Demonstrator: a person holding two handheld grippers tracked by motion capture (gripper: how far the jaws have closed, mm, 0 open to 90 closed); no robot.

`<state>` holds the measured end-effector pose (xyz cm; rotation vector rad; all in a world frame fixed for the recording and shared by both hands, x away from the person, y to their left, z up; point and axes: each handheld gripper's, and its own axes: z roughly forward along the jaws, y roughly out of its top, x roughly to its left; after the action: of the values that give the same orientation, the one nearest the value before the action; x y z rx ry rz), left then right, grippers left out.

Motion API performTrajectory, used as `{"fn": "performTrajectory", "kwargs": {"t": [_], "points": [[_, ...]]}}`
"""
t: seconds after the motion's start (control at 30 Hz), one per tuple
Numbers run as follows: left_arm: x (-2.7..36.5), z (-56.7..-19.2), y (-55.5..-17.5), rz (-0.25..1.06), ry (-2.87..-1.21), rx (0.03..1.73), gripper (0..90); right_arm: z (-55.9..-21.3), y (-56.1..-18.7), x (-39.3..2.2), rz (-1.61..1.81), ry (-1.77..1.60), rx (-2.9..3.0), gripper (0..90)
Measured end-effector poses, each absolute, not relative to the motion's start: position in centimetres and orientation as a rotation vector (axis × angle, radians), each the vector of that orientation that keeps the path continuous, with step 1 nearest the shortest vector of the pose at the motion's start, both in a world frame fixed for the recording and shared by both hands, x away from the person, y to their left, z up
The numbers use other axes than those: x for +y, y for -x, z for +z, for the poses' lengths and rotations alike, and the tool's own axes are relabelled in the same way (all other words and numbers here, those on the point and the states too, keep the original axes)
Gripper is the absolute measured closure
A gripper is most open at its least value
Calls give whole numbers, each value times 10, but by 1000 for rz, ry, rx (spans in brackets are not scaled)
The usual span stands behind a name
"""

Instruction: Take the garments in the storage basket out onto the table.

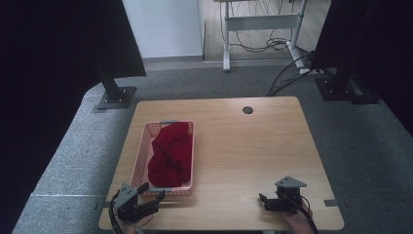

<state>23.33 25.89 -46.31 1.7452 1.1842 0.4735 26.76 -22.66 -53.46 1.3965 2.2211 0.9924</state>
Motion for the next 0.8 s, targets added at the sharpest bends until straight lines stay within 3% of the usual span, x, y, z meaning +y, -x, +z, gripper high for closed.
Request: {"fn": "performTrajectory", "kwargs": {"t": [0.8], "points": [[263,-455,-229,499,-1672,1209,288,-535,-266,-224,961,-1374,2226,68]]}}
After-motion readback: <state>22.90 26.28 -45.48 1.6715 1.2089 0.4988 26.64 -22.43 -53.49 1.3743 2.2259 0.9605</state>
